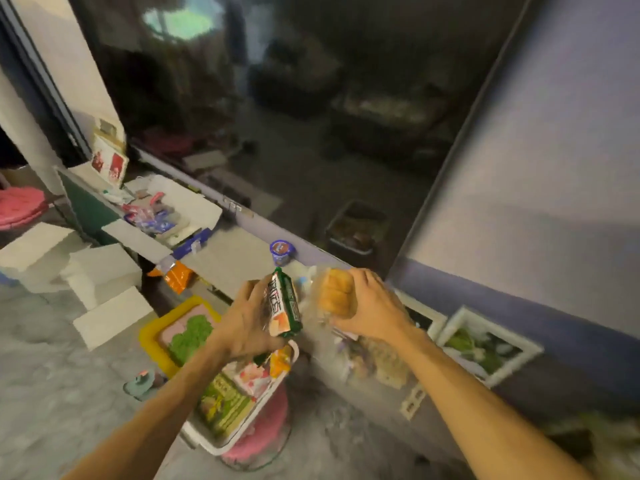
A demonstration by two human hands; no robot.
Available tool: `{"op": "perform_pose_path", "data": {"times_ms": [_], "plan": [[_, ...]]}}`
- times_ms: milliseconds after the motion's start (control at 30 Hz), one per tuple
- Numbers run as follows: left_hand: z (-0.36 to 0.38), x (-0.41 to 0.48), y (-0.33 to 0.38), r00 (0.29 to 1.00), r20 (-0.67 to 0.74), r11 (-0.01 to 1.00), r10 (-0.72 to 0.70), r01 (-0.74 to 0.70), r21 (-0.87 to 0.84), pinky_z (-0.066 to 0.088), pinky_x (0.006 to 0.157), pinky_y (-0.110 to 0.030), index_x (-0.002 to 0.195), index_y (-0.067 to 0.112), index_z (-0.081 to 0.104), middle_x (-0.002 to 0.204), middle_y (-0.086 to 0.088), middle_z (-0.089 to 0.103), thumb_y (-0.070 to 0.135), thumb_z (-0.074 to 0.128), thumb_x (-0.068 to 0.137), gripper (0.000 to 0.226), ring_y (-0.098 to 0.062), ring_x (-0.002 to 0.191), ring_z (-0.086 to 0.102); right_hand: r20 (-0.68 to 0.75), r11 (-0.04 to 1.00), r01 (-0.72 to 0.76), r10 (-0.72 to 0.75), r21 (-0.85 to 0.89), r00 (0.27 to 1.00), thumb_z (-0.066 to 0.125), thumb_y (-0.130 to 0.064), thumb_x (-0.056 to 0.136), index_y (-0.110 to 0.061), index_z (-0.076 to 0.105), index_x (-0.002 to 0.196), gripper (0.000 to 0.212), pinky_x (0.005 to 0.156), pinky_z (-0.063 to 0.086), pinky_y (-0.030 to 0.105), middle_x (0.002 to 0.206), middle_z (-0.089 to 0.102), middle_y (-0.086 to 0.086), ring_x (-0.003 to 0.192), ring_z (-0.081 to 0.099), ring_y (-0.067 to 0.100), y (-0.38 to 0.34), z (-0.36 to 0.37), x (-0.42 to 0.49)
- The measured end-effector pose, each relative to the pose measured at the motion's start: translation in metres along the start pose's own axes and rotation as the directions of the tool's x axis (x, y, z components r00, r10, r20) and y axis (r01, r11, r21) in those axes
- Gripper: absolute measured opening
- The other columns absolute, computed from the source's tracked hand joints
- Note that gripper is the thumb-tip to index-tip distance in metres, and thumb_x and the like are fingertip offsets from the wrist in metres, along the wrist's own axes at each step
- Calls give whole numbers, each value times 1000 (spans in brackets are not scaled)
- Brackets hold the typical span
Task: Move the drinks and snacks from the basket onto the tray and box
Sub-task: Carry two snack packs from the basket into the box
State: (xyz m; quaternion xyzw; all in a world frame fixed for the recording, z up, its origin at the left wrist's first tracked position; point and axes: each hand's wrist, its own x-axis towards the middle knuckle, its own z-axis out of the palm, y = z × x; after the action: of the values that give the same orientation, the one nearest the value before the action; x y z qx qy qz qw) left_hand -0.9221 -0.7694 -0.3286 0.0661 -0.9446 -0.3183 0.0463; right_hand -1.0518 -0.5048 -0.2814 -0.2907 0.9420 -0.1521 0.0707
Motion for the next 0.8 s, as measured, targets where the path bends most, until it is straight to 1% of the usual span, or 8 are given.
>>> {"op": "perform_pose_path", "data": {"times_ms": [67, 133, 233, 400, 500, 600, 667, 800], "plan": [[8, 13, 52, 993, 51, 994, 107, -107, -17, 47, 104, -33, 161, 38, 18, 137, 13, 37, 62, 87, 50, 134, -17, 123, 55, -70, 997, -72, 72, 13, 995, 81, -77, 65, -32, 37, 144, 100, 86, 48, 36, 146, 53, 1, 128, 58, 26, 28, -31, -41], [25, 22, 104, 972, 77, 975, 222, -220, -31, 48, 110, -39, 162, 33, 22, 143, 8, 40, 60, 86, 49, 132, -21, 129, 55, -127, 990, -137, 139, 24, 982, 83, -75, 68, -33, 41, 144, 97, 83, 45, 34, 143, 57, -1, 125, 61, 23, 59, -57, -84], [62, 22, 187, 918, 153, 930, 367, -359, -77, 48, 113, -38, 163, 31, 18, 150, 6, 37, 65, 88, 51, 137, -16, 131, 52, -193, 966, -252, 257, 53, 947, 80, -79, 71, -33, 44, 147, 96, 91, 56, 41, 142, 61, -2, 125, 62, 21, 111, -90, -162], [146, -9, 322, 793, 224, 824, 566, -537, -179, 46, 114, -35, 164, 28, 21, 140, 10, 37, 58, 93, 54, 136, -10, 127, 49, -319, 909, -415, 382, -39, 867, 72, -88, 61, -33, 49, 132, 92, 96, 53, 43, 132, 67, -2, 116, 64, 26, 198, -132, -310], [204, -38, 412, 731, 275, 781, 625, -583, -224, 52, 109, -38, 163, 28, 20, 145, 7, 38, 67, 89, 54, 135, -12, 127, 49, -364, 841, -540, 498, -17, 787, 70, -94, 57, -36, 53, 128, 93, 92, 55, 41, 125, 69, -9, 111, 67, 20, 248, -153, -405], [260, -70, 491, 668, 315, 738, 674, -622, -262, 53, 104, -37, 163, 30, 18, 147, 8, 37, 74, 88, 54, 136, -13, 127, 49, -405, 771, -635, 596, 48, 693, 66, -98, 55, -36, 52, 134, 102, 93, 56, 41, 132, 66, -9, 115, 66, 19, 288, -169, -496], [293, -87, 538, 629, 332, 711, 703, -642, -288, 56, 102, -37, 163, 32, 17, 144, 10, 38, 70, 90, 55, 136, -11, 124, 52, -404, 721, -682, 663, 119, 630, 69, -93, 55, -33, 48, 141, 107, 98, 55, 46, 140, 61, -5, 124, 61, 23, 311, -178, -551], [348, -108, 617, 552, 370, 662, 747, -666, -343, 54, 99, -34, 162, 39, 16, 133, 16, 37, 67, 91, 54, 135, -9, 118, 53, -391, 631, -751, 752, 195, 531, 76, -81, 64, -30, 44, 145, 102, 100, 52, 45, 144, 56, -2, 131, 54, 25, 354, -192, -637]]}}
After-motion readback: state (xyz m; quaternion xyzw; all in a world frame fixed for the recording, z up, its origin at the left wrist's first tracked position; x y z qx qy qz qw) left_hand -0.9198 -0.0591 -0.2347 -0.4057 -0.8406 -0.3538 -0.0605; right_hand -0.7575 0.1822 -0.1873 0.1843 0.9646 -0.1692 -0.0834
